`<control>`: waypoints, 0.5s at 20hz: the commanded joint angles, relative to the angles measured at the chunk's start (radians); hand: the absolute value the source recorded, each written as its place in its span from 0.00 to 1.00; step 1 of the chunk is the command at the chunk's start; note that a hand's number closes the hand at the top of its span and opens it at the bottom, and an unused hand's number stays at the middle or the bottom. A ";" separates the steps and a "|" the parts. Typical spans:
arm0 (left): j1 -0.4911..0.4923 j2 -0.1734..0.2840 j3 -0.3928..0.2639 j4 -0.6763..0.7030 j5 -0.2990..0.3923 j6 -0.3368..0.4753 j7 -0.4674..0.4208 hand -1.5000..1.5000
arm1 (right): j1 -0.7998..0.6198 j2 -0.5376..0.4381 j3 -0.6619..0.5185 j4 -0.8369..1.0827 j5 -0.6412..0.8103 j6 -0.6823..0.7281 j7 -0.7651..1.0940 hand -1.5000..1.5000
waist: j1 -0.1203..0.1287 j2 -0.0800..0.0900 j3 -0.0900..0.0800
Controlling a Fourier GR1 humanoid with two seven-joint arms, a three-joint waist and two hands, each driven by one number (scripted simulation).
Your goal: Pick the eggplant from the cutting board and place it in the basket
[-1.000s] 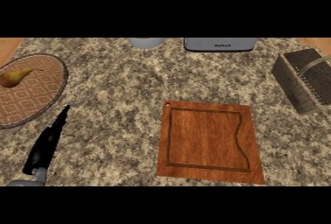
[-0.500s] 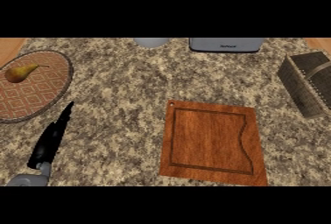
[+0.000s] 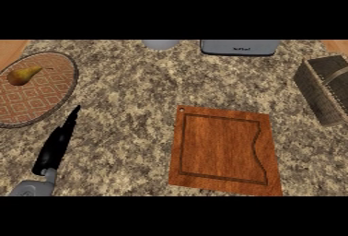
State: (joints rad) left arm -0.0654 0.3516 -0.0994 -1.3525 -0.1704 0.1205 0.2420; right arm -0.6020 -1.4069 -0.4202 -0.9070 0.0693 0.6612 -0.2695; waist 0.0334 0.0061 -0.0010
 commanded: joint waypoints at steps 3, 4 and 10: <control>-0.060 -0.017 0.015 0.047 -0.020 -0.003 0.000 0.50 | -0.135 0.099 0.131 -0.081 0.017 -0.031 0.161 1.00 | -0.005 0.001 -0.001; 0.021 -0.027 0.001 -0.027 -0.015 0.000 0.004 0.50 | -0.094 0.120 0.133 -0.108 0.036 -0.047 0.143 1.00 | -0.011 -0.004 0.000; -0.008 0.010 0.059 0.021 0.011 -0.051 -0.033 0.50 | -0.220 0.197 0.233 -0.028 0.152 -0.120 0.177 1.00 | -0.001 0.002 0.000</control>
State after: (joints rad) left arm -0.0620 0.3490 -0.0700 -1.3723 -0.1740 0.0953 0.2511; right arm -0.7542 -1.2532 -0.2489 -0.9834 0.1524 0.5788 -0.0972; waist 0.0282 0.0050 -0.0010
